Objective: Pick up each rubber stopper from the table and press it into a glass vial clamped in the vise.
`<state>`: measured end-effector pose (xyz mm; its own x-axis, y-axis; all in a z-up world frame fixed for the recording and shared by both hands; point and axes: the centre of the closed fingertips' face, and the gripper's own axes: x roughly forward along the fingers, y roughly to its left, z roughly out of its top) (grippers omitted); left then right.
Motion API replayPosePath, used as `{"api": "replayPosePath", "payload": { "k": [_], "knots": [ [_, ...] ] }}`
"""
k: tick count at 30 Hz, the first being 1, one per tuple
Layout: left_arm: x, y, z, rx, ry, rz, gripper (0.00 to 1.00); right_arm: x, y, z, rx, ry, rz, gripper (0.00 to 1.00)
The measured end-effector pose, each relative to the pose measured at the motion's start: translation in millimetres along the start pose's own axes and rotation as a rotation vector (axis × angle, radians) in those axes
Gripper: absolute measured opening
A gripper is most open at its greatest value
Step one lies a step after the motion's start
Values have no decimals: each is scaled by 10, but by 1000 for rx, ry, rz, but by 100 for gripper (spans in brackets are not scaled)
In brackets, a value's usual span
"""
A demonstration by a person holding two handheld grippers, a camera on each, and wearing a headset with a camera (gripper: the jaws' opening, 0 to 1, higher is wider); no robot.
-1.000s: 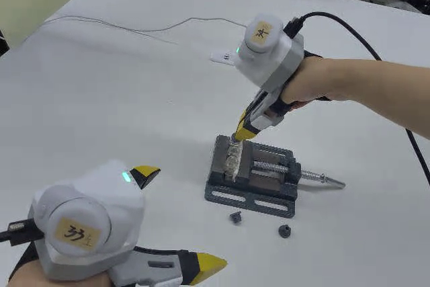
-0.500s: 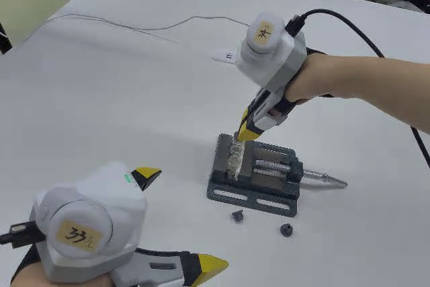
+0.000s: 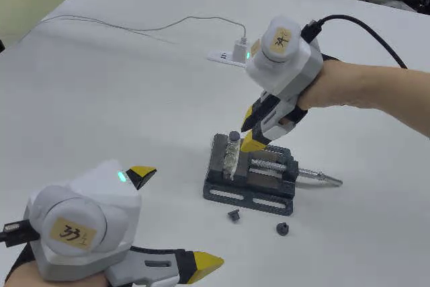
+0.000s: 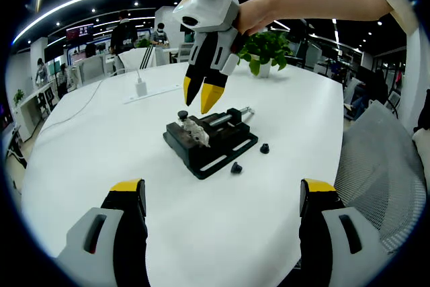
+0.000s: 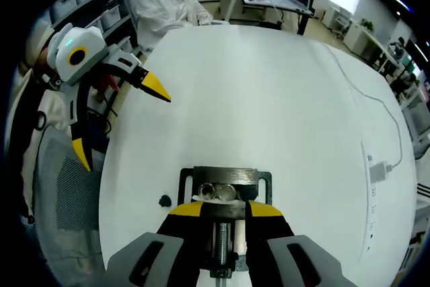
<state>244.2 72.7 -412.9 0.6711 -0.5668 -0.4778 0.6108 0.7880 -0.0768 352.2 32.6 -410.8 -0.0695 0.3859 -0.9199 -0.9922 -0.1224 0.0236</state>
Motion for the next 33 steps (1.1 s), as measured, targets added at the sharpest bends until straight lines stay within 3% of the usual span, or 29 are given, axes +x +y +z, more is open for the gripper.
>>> {"api": "replayPosePath", "payload": {
  "k": [6, 19, 23, 33],
  "knots": [
    [-7, -21, -9, 3, -1, -5, 94, -29, 137, 35, 60, -95, -5, 19],
    [-27, -103, -36, 16, -1, -20, 94, -118, 508, -28, 42, -151, 21, 15],
    [-33, -119, -46, 17, -1, -22, 93, -41, 643, -90, 10, -121, 46, 14],
    [-40, -129, -71, 6, 1, -17, 93, 225, 768, -253, -86, -54, 92, 8]
  ]
}}
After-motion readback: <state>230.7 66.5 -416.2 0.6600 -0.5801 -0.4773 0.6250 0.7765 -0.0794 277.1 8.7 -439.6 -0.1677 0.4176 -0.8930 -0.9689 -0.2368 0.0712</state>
